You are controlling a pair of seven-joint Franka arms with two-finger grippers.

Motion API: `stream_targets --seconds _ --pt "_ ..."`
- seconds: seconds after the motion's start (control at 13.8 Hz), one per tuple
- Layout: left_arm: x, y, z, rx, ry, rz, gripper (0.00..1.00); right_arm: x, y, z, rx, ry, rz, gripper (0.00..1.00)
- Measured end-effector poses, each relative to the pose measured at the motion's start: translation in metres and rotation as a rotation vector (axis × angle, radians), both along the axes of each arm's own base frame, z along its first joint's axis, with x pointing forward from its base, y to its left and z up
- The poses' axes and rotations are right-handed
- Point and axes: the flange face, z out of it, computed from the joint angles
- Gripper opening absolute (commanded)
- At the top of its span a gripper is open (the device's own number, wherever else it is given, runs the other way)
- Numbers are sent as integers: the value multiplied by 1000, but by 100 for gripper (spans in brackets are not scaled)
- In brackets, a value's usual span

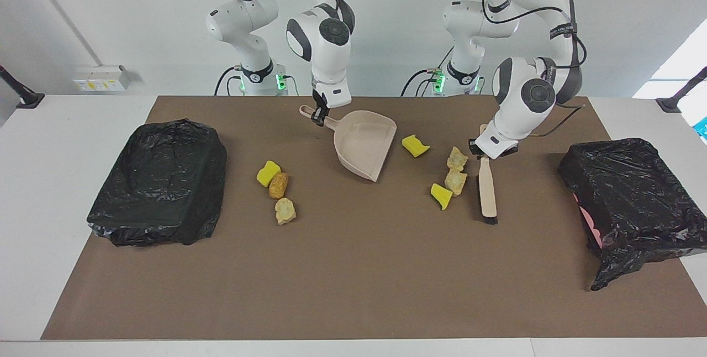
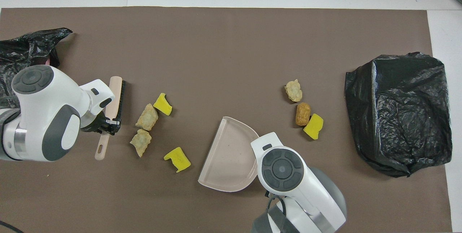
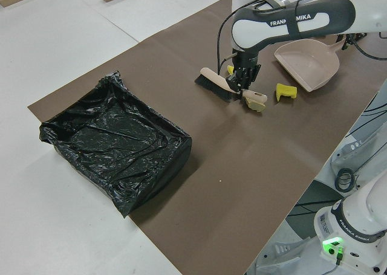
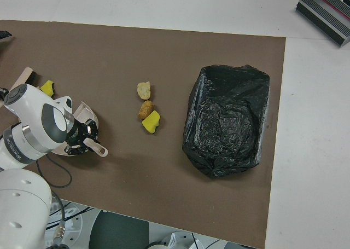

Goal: Sweep and dump trash in bin
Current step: 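Sweep the sponges and chunks into the dustpan with the left gripper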

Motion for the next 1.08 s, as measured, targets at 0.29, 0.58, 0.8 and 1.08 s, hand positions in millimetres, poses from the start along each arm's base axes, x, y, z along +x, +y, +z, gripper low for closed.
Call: stream_targets --seconds 0.29,0.58,0.8,1.08 --pt "-6 -13 -3 -83 23 -68 0 -2 6 -6 -3 -2 -8 0" --pt "-15 -42 -3 -139 35 -110 0 -3 6 -6 -3 -2 -9 0" --pt "-31 -83 -2 -170 48 -166 0 -9 14 -10 -12 0 -17 0" --pt "-71 -143 0 -215 91 -240 0 -12 19 -15 -19 4 -19 0"
